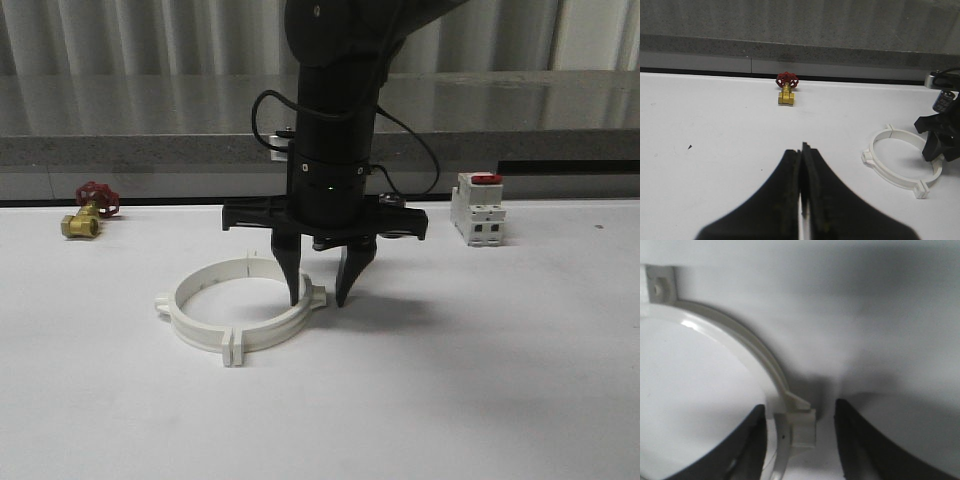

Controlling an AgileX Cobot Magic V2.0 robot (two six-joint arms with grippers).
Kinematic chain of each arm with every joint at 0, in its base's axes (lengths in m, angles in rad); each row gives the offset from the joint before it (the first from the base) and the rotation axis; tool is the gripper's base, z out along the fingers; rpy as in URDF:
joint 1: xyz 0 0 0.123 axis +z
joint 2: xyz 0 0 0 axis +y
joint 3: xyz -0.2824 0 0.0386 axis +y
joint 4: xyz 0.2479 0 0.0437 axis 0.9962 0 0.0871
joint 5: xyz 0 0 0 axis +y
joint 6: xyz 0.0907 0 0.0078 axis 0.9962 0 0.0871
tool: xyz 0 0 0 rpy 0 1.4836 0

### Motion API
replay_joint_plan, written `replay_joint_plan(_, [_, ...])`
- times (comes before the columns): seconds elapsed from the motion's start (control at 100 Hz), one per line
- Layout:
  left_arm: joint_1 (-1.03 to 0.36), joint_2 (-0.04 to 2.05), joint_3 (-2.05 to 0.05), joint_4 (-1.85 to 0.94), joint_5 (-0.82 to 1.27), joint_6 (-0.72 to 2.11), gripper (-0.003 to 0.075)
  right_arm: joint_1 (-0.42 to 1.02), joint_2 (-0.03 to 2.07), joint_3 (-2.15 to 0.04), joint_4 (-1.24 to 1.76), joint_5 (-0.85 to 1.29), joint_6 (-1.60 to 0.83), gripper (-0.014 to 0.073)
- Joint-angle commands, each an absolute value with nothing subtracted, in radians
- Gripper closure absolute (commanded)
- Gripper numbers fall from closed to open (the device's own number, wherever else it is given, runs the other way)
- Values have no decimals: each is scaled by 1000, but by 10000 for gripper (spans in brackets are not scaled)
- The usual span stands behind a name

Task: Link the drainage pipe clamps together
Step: 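Open the right gripper and lift it away from the joined ring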

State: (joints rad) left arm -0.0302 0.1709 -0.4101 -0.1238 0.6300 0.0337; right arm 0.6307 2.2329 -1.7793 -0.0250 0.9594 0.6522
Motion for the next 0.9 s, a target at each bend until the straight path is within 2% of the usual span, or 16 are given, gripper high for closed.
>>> replay_joint_plan(0.0, [-28, 181, -436, -131, 556, 32, 741, 634, 2155, -1810, -36, 954, 638, 151])
replay_joint_plan(0.28, [-28, 181, -436, -131, 556, 32, 741, 628, 2046, -1763, -34, 978, 480, 170])
replay_joint_plan(0.35, [-28, 181, -436, -131, 556, 32, 741, 619, 2001, -1717, -15, 978, 386, 228])
replay_joint_plan(0.54, [-28, 181, -436, -131, 556, 32, 741, 559, 1865, -1573, 11, 971, 191, 519])
replay_joint_plan(0.66, [-28, 181, -436, -131, 556, 32, 741, 513, 1766, -1487, 12, 958, 114, 662])
replay_joint_plan(0.89, [-28, 181, -436, -131, 556, 32, 741, 388, 1574, -1314, 11, 903, 76, 660])
